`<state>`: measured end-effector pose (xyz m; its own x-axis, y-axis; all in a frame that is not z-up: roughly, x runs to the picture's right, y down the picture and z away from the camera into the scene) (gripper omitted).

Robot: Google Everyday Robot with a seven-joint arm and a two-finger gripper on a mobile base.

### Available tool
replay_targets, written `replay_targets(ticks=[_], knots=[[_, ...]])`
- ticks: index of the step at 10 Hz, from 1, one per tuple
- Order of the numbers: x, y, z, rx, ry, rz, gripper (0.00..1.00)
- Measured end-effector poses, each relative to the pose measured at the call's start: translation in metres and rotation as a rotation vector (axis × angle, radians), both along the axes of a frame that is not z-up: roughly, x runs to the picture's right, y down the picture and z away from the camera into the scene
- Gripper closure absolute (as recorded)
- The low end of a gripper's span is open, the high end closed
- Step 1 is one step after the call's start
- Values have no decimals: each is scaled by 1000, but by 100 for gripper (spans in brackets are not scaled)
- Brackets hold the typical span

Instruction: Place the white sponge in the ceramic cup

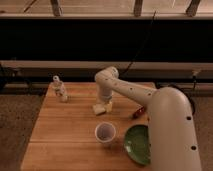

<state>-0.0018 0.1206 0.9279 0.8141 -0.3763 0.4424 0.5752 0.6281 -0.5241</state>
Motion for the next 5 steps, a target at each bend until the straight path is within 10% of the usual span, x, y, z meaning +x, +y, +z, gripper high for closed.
replay_targets(ticks=[2,5], knots=[[0,-2,-5,8,3,-9,99],[-6,-13,-44,79,-5,-31,100]])
